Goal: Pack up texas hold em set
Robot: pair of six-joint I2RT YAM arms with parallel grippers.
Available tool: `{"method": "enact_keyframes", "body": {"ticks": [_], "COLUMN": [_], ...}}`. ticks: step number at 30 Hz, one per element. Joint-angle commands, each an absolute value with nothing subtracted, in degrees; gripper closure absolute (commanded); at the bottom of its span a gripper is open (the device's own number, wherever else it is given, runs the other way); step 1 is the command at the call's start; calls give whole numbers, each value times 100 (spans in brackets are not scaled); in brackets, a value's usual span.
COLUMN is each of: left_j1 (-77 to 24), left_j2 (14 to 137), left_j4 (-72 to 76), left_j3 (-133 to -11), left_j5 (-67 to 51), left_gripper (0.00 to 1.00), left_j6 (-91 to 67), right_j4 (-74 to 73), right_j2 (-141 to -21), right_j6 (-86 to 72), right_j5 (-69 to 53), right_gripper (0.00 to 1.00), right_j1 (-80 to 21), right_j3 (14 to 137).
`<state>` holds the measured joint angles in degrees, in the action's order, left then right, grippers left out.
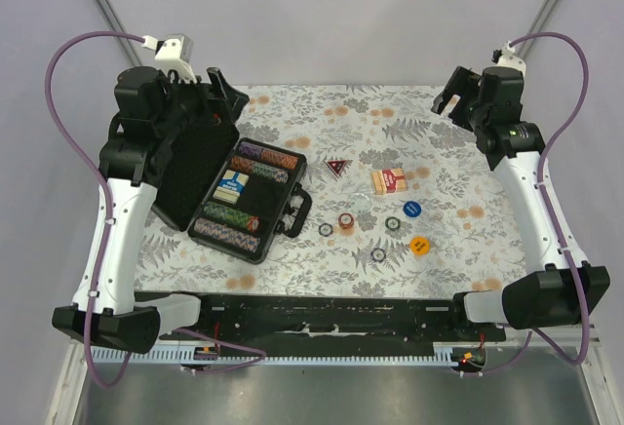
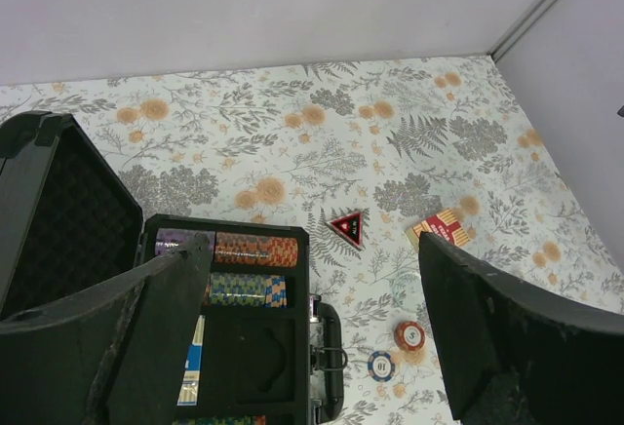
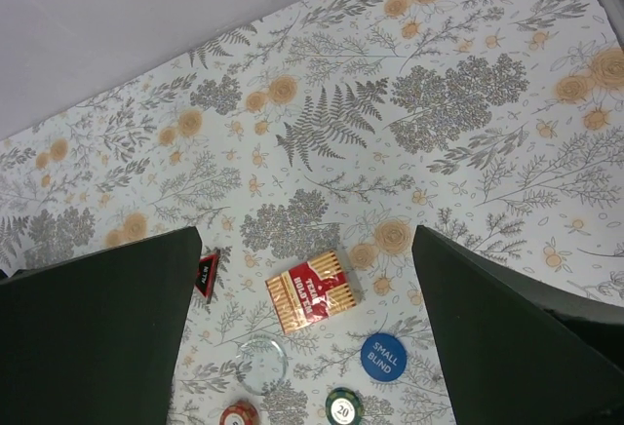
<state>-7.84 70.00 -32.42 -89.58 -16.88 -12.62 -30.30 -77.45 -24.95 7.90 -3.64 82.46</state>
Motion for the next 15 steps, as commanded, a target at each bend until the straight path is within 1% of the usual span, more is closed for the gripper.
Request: {"method": "enact_keyframes", "body": {"ticks": [1,5,12,15], "left_j1": [-773,-765,-765,-773], "left_j2": [7005,7049,6891,6838], "left_j4": [-3015,-3006,-2742,-2733], "left_j3": [-9018,-9044,-8877,-8816], "left_j5": [-2003,-2110,-2382,-2495], "left_gripper": [7,6,6,6], "left_j6": [-1406,-1450,-1494,-1433], "right_j4": [-3041,-3208,-3366,-3401], "right_j2": [-7532,-7541,-7488,-7471], "right_j6": [-2452,-2382,-2294,-2136], "right_j5": [1055,932,291,-174], "right_gripper": [2,2,2,2], "right_j1": [-360,-360,-360,-360], "right_j3": [8578,8815,8824,8746]}}
